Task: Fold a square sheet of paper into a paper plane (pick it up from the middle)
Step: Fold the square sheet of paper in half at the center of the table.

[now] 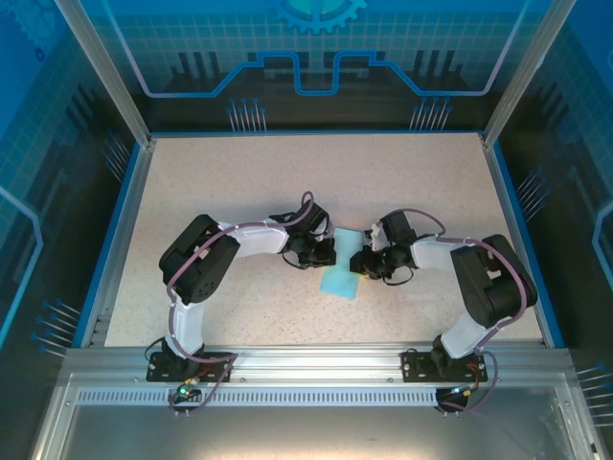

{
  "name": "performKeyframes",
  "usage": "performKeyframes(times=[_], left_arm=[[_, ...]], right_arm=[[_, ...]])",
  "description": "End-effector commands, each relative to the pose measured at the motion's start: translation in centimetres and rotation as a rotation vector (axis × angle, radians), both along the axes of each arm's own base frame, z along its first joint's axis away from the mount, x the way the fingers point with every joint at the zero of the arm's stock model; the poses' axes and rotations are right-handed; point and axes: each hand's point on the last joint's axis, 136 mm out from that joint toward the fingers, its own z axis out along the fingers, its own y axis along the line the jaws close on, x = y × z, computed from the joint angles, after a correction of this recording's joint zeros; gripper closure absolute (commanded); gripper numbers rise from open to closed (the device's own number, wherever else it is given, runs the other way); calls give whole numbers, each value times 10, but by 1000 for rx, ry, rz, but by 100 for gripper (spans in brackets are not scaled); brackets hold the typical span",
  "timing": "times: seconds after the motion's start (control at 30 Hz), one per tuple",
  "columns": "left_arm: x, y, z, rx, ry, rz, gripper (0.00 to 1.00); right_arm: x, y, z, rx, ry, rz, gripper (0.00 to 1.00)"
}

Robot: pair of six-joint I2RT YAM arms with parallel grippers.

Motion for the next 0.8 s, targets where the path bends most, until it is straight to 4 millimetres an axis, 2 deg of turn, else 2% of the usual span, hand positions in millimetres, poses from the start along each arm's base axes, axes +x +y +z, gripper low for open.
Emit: performKeyframes(times=[0.0, 0.13, 0.23, 0.3, 0.4, 0.53, 0.63, 0.77], left_arm=[[-19, 10, -22, 88, 70, -30, 100], [-19, 10, -20, 93, 65, -35, 100], [-17, 10, -17, 92, 57, -36, 100], [-16, 9, -14, 88, 54, -36, 100], [-15, 8, -12, 87, 49, -35, 100], [-15, 8, -11, 84, 47, -36, 100], [-15, 8, -11, 82, 47, -34, 100], [-15, 7, -10, 76, 44, -38, 100]], right_arm=[[-10, -7, -19, -26, 44, 5, 77], [-1, -1, 10, 16, -13, 10, 75], [13, -3, 37, 34, -81, -1, 75], [23, -6, 48, 33, -118, -10, 75], [34, -11, 49, 41, -127, -25, 75], [39, -3, 43, 95, -103, -7, 75], [39, 0, 32, 103, -72, 3, 76], [37, -8, 10, 42, -36, -8, 76]])
